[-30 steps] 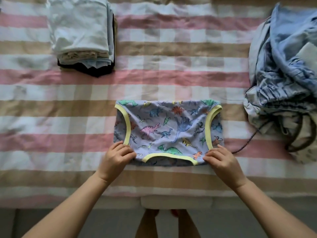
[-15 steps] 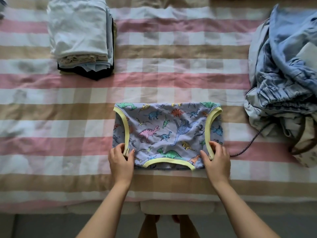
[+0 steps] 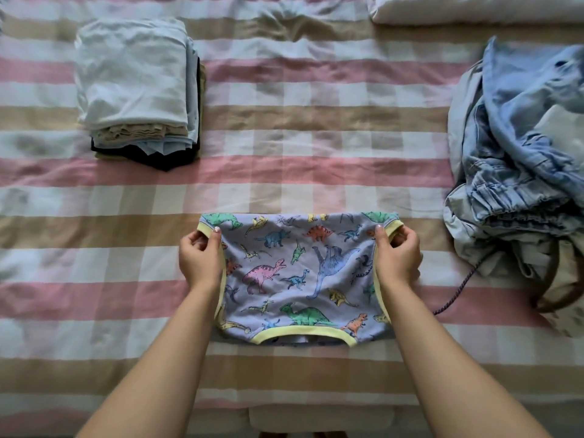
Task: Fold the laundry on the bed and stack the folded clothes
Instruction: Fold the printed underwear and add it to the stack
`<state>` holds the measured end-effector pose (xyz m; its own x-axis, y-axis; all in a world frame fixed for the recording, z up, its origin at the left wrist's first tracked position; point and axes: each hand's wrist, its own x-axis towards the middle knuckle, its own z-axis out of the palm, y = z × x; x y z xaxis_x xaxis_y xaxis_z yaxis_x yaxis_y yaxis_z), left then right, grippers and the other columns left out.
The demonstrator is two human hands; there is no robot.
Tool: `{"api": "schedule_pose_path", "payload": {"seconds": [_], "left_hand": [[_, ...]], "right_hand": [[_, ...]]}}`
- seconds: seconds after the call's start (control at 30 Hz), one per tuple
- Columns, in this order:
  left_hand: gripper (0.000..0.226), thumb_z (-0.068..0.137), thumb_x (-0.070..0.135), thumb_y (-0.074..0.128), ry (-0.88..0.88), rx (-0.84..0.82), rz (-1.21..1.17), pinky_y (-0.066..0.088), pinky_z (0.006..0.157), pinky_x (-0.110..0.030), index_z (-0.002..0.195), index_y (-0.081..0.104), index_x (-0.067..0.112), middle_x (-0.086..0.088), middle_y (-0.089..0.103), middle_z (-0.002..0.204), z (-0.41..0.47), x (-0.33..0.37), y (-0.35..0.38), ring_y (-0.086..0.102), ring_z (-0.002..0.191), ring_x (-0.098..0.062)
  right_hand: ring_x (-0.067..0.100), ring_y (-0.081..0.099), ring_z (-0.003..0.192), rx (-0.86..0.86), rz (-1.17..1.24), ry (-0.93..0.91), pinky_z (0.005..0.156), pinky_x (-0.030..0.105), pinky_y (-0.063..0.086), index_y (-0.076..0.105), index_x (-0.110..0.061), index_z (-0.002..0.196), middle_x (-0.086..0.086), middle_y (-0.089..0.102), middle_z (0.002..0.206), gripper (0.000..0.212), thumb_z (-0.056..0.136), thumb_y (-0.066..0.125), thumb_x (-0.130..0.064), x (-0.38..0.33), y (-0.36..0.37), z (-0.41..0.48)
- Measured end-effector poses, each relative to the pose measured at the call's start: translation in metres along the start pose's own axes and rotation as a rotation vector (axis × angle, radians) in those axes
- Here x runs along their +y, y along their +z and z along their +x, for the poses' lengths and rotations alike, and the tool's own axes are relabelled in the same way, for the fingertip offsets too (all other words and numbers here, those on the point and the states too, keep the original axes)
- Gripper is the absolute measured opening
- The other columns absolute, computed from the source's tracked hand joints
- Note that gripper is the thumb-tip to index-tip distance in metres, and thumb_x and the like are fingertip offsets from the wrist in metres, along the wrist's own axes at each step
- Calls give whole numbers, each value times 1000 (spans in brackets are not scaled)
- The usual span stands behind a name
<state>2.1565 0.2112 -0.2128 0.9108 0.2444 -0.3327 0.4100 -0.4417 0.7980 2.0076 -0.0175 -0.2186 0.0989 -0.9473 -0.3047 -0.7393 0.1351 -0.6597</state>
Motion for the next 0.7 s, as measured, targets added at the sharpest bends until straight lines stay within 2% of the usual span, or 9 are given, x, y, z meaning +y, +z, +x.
{"api": "schedule_pose_path", "payload": {"seconds": [0.17,0.27,0.33,0.37,0.47,0.5,0.57,0.63,0.7], "left_hand": [[34,82,9,66,62,65,55,45,90,-35,114,53,5,-15,61,111,18,3,9,58,103,-29],[39,83,9,60,450,116,326,32,98,-37,121,53,2,-21,51,126,-1,-3,15,45,116,-36],[48,87,14,51,725,-121,458,20,109,-36,133,45,5,-15,40,143,-25,-7,27,35,132,-31],[50,89,18,46,795,-262,517,12,113,-35,138,39,10,-9,32,149,-34,-10,33,27,138,-27],[49,98,31,37,814,-452,737,-4,114,-38,144,23,25,4,13,154,-38,-20,49,8,144,-15],[50,98,33,36,779,-445,787,-9,113,-38,145,21,27,4,11,155,-37,-20,54,4,144,-14],[53,95,30,43,728,-414,788,-10,112,-39,145,27,23,-2,15,156,-43,-12,65,7,144,-19],[51,90,23,53,741,-433,723,7,112,-45,138,41,15,-11,30,148,-67,3,81,22,138,-28],[45,85,20,58,802,-511,676,31,101,-49,129,50,12,-14,45,132,-98,16,103,38,122,-33]], "right_hand": [[30,58,100,112,84,117,83,38,45,53,-18,105,6,63,110,24,85,63,-25,-6,6,16],[38,46,117,195,-112,-291,88,43,39,52,-8,123,18,52,128,40,85,60,-17,5,4,2],[33,32,135,20,-354,-607,103,43,29,42,-9,138,16,37,145,52,89,49,-25,17,4,-12],[26,18,142,-94,-493,-665,110,43,19,31,-15,143,10,25,153,57,91,41,-34,24,4,-16],[10,-15,139,-262,-676,-623,114,42,-1,4,-25,145,-3,-3,156,58,95,24,-46,38,4,-8],[10,-12,140,-278,-634,-617,114,43,-1,8,-24,146,-3,-2,156,58,95,25,-44,37,1,-7],[21,13,143,-237,-425,-606,114,46,12,32,-15,143,4,19,154,55,92,33,-35,34,-9,-13],[32,39,129,-116,-239,-521,106,46,31,49,-6,131,15,43,141,48,88,43,-26,42,-23,-25],[33,47,117,-41,-163,-401,99,37,34,54,-3,125,18,53,127,44,86,53,-22,55,-39,-40]]}}
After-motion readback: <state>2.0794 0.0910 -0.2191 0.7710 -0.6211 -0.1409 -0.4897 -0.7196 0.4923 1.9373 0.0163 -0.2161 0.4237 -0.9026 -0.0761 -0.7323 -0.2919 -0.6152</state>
